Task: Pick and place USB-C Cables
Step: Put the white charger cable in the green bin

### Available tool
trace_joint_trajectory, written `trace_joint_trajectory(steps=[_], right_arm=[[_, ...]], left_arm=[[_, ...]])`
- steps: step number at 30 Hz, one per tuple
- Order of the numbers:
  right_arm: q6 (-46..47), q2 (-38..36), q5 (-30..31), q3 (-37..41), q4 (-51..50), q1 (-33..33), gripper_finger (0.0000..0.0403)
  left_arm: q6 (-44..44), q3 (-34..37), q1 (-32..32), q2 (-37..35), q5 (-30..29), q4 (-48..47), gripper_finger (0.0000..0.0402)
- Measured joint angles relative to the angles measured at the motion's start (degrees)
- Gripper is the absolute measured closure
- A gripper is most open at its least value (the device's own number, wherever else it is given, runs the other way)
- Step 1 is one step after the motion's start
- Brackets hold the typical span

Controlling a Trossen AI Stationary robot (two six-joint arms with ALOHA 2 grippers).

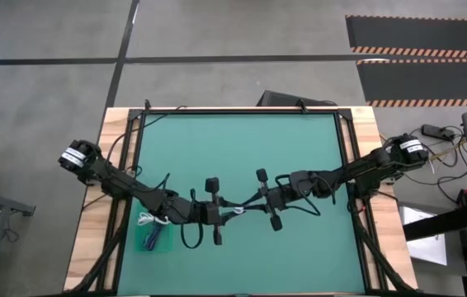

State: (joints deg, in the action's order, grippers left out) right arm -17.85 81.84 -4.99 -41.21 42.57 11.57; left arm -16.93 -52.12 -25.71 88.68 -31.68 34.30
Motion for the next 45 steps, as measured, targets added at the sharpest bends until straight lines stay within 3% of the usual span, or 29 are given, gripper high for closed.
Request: trace_joint_trajectory(steps=[14, 21, 27, 34, 40, 45], right_arm=[[1.4, -0.1, 0.2, 0.0, 0.1, -0.2, 0.0269], [1.4, -2.4, 0.6, 0.0, -3.5, -0.2, 0.0238], [1.4, -7.9, 2.2, 0.0, -11.0, -0.2, 0.0236], [0.7, -13.8, 6.7, 0.0, -20.1, -0.2, 0.0247], [-0.2, -16.2, 6.7, 0.0, -23.2, -0.2, 0.0255], [-1.2, -16.9, 6.7, 0.1, -25.0, -0.2, 0.0257]], left_arm=[[0.1, 0.0, 0.0, 0.0, 0.0, -0.3, 0.037], [3.2, 0.0, 0.0, -1.0, -0.3, -3.7, 0.0369], [13.8, -3.4, 0.1, -3.5, -1.8, -21.9, 0.0369], [37.8, -10.0, 0.1, -5.6, -0.8, -55.0, 0.0368], [58.9, -16.4, 0.1, -6.0, 7.8, -82.0, 0.0368], [71.7, -20.1, 0.1, -6.0, 16.7, -96.4, 0.0368]])
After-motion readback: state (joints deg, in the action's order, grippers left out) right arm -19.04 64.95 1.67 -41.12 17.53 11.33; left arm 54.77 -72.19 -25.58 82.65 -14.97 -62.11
